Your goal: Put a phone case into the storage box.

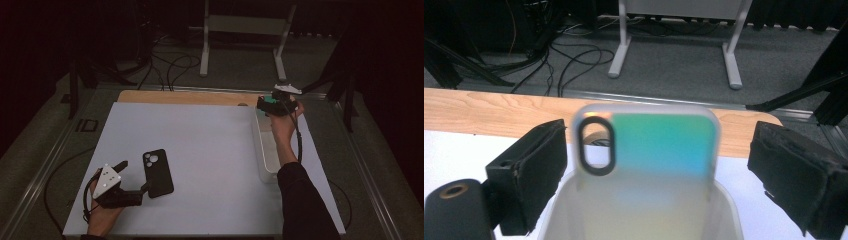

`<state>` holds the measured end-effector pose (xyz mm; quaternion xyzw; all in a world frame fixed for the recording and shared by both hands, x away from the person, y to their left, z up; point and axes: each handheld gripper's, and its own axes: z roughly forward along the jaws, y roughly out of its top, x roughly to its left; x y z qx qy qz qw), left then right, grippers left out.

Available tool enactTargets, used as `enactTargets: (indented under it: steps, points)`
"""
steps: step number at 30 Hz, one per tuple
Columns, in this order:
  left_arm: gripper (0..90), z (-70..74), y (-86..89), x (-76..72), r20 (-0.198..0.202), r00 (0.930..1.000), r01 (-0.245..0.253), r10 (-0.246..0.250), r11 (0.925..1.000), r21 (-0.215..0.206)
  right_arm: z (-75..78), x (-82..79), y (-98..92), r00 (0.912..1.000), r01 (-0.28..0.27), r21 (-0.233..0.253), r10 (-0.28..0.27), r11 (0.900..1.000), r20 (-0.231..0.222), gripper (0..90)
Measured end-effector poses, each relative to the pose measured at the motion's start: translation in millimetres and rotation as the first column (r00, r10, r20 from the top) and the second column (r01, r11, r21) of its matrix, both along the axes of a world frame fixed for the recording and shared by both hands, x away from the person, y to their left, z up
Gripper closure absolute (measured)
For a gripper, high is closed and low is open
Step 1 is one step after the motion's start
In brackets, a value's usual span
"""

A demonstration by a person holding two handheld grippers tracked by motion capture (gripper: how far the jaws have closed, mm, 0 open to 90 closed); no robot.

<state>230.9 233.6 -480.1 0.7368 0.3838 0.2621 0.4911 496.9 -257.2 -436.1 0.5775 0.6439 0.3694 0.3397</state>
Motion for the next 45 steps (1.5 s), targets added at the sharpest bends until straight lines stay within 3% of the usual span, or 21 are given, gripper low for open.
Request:
enactTargets:
  steps: [14, 29, 42, 45]
  points:
    - [0.0, -0.1, -0.6, 0.0, 0.000, 1.0000, 0.000, 0.000, 1.0000, 0.002, 6.1, -9.4, 0.1, 0.9981, -0.060, 0.032, 0.060, 0.998, -0.010, 9.2]
    - [0.0, 0.1, -2.1, -0.1, 0.000, 1.0000, 0.001, -0.001, 1.0000, 0.003, 9.4, -34.9, 7.4, 0.9840, -0.174, 0.061, 0.176, 0.983, -0.026, 9.2]
    - [0.0, -1.1, -3.5, 0.2, -0.007, 1.0000, 0.004, -0.003, 0.9999, 0.013, 27.8, -71.6, 14.4, 0.9556, -0.294, 0.093, 0.295, 0.951, 0.008, 9.2]
    - [0.0, -0.3, -2.0, -0.3, -0.005, 1.0000, -0.003, 0.003, 0.9999, 0.010, 29.8, -88.2, 17.5, 0.9468, -0.321, 0.107, 0.321, 0.941, 0.013, 9.2]
